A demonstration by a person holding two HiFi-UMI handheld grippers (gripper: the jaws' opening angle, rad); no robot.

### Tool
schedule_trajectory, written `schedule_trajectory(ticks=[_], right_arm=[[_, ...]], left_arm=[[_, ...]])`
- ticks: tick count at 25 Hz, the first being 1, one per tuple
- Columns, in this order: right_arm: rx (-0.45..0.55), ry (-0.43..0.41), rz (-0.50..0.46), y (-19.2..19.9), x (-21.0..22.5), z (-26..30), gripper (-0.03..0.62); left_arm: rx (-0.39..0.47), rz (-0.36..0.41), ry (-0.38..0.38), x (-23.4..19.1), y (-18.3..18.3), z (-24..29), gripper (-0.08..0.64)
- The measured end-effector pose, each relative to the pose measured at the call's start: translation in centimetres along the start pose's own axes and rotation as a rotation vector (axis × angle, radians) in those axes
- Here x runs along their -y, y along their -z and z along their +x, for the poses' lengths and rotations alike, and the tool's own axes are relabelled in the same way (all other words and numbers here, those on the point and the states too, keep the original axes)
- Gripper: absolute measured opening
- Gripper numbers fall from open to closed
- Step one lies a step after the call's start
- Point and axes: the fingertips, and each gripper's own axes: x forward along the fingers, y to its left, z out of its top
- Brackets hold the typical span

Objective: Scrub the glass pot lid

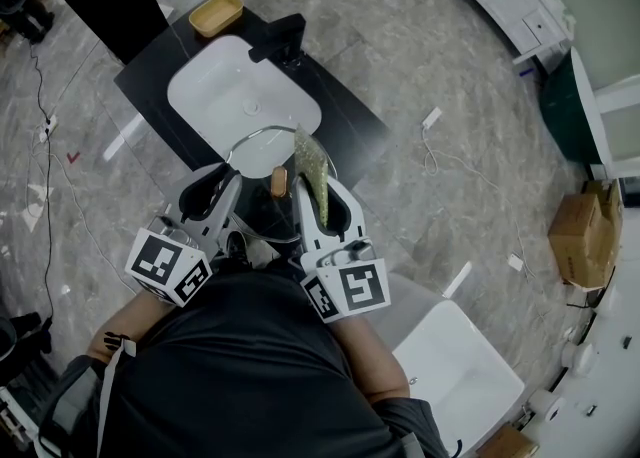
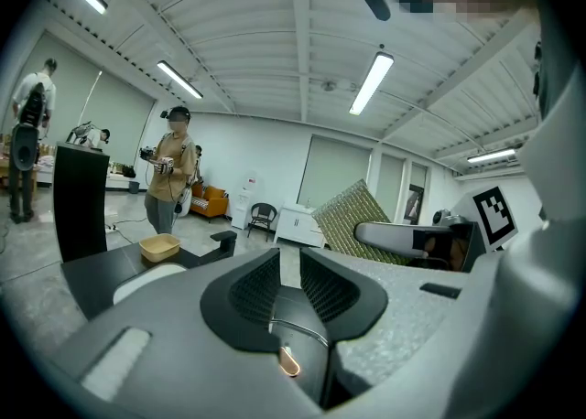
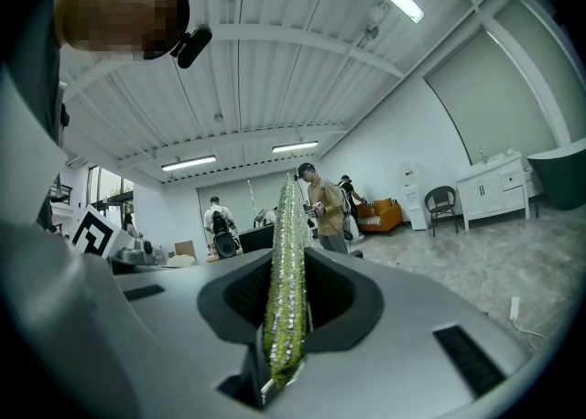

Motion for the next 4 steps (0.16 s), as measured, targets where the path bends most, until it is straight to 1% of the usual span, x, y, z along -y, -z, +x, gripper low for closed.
schedule_trajectory(ticks=[4], right_arm=[[0.000,0.005,0.000,-0.18,0.31,-0.33,0.064]], left_arm=[[-0.004,0.002,0.000,0.38,-0.08,0.11,0.071]])
